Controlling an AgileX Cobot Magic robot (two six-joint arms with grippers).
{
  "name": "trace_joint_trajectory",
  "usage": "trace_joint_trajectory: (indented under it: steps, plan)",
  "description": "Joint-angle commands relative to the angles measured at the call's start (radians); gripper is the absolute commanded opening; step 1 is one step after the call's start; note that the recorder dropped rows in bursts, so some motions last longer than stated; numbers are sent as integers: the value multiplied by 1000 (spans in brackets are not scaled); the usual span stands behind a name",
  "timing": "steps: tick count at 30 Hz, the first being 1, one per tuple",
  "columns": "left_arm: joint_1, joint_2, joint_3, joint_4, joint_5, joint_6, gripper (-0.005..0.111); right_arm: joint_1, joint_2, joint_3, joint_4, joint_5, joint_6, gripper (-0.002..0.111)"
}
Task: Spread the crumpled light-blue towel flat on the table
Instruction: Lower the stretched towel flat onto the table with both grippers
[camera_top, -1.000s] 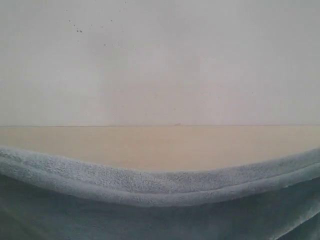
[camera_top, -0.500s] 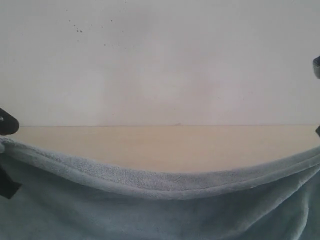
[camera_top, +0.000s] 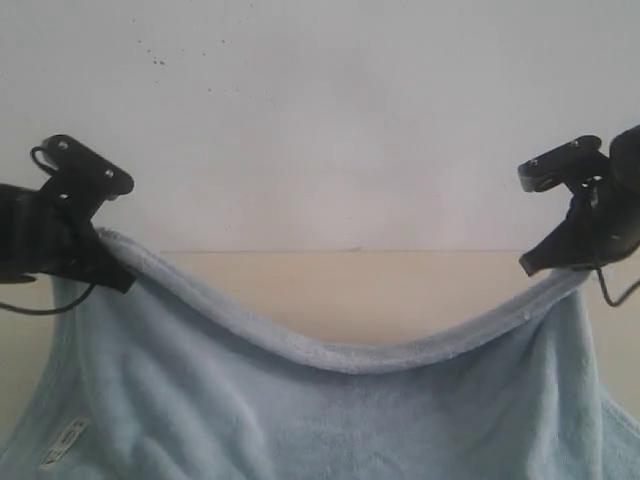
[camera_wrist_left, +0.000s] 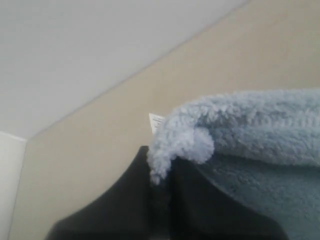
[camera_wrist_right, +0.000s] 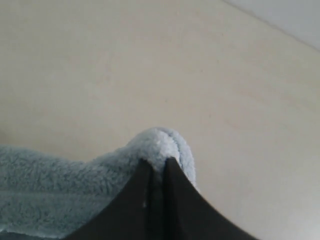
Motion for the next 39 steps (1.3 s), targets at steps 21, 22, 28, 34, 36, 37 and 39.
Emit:
trace_joint_trajectory:
  steps: [21, 22, 28, 34, 36, 37, 39]
  plan:
    - [44, -28, -19, -157, -119, 1, 49, -9, -34, -279, 145, 165, -24, 37]
    - [44, -50, 17, -157, -109, -5, 47, -17, -60, -240, 149, 156, -24, 29]
    - [44, -188, 254, -157, -86, -27, 46, -39, -191, 44, 163, 96, -15, 0]
    - [44, -253, 386, -157, 102, 12, 42, -39, -264, 299, 168, -4, -19, 0]
    - [44, -253, 392, -157, 110, 17, 42, -39, -276, 354, 168, -23, -19, 0]
    - [44, -253, 392, -157, 110, 22, 42, -39, -281, 378, 168, -34, -19, 0]
    - [44, -253, 392, -157, 126, 41, 42, -39, -291, 417, 175, -52, -17, 0]
